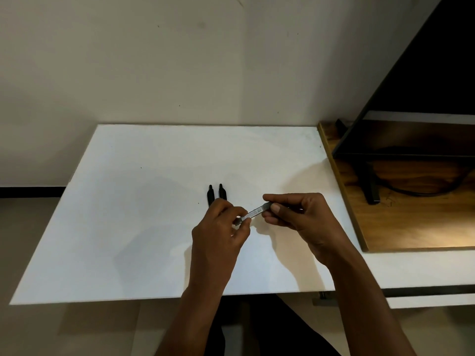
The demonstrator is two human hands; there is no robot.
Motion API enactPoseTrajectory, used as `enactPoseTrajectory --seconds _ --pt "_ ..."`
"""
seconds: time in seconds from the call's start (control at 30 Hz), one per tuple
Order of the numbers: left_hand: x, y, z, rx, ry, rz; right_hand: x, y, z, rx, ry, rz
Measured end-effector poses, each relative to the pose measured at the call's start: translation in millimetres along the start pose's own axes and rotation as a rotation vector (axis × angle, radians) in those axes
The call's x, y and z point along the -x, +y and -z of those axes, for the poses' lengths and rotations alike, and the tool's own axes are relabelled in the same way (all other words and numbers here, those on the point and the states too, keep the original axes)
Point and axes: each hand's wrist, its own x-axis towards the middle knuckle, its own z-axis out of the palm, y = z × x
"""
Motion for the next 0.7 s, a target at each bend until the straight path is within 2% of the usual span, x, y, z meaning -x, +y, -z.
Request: enactPoseTrajectory --seconds 0.23,0.53,0.7 --pt "-3.0 -1.9 0.3 0.212 0.007 0.117 -3.4 1.5 -4.4 -0.051 0.064 0.071" --pt "-4.1 -4.2 -0.8 0.459 -0.028 0.329 -1.0 0.8 -9.5 -0.203 0.014 0.042" --pt "-5.8 -3.9 -0.5 0.489 -0.028 0.392 -0.7 5.6 -29.9 -0.134 -0.004 0.040"
